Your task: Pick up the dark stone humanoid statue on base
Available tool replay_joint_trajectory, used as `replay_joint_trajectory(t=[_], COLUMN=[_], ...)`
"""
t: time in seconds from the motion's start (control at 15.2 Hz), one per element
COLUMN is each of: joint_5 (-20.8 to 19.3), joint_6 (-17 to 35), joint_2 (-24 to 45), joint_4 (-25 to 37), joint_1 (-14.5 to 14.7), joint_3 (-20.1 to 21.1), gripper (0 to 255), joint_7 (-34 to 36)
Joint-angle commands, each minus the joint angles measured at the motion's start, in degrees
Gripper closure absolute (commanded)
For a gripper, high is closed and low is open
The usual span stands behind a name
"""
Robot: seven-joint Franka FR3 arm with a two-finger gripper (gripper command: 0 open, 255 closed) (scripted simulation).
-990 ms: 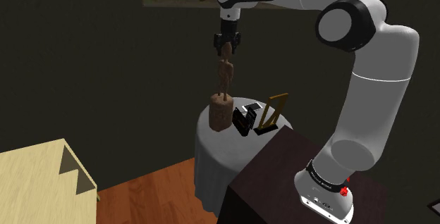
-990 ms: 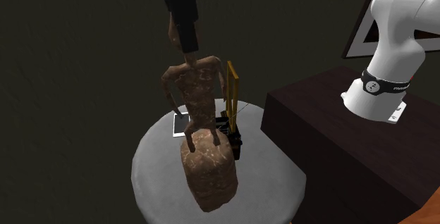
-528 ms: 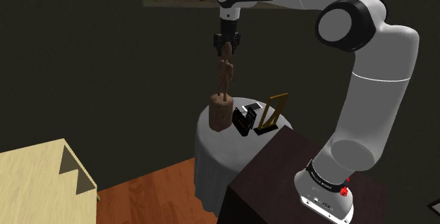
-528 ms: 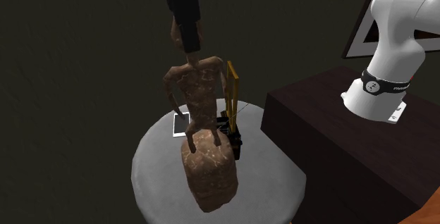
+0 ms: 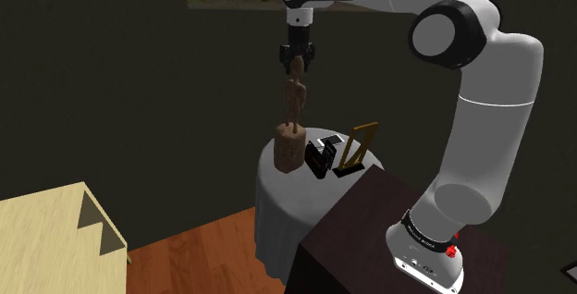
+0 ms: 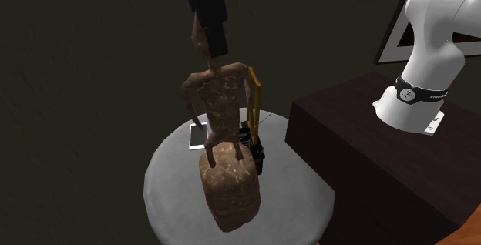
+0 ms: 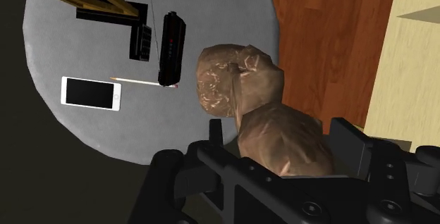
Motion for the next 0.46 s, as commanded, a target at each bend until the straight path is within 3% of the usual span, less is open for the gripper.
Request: replay_joint_trajectory(t=[0.0,0.4], joint_5=[0.0,0.0], joint_6=[-1.7,-5.0], joint_2=[1.2,1.3], joint_4=[0.7,4.1], joint_1=[0.1,0.0], joint_3=[0.1,0.1], gripper=[255,255], joint_7=[0.1,0.1])
